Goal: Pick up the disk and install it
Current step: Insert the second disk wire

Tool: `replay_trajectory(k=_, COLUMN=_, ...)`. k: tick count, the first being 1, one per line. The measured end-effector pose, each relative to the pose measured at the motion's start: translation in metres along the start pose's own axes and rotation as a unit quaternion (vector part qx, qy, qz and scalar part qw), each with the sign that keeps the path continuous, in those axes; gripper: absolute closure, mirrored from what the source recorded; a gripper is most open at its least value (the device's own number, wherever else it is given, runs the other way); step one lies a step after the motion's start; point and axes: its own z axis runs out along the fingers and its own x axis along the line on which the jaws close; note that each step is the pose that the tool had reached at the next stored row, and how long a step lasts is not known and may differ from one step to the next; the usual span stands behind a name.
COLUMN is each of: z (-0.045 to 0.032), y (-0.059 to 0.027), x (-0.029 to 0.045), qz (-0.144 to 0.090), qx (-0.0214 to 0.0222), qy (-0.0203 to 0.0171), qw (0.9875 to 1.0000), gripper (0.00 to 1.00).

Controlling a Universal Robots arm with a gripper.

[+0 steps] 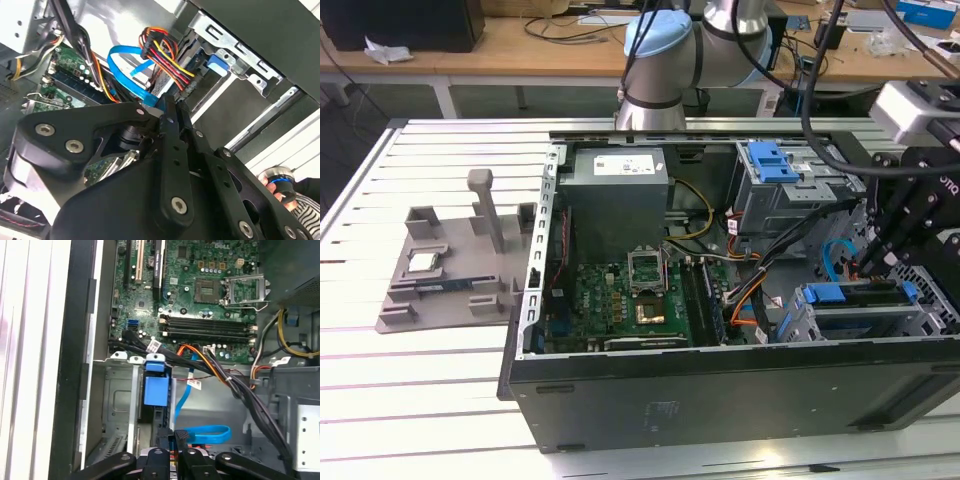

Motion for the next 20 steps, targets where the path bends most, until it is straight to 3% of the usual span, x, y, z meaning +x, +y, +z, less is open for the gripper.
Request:
replay_trajectory(k=4, z=0.0058, y=-0.0002, x=0.0035, qz=-0.001, qx=-0.0001, qy=0.0002, qw=1.0000, gripper=0.84)
replay_trajectory(k=20, z=0.0122, y=-0.0026, x=0.0075, qz=-0.005, qx=-0.0001, qy=0.0006, qw=1.0000, gripper=0.84)
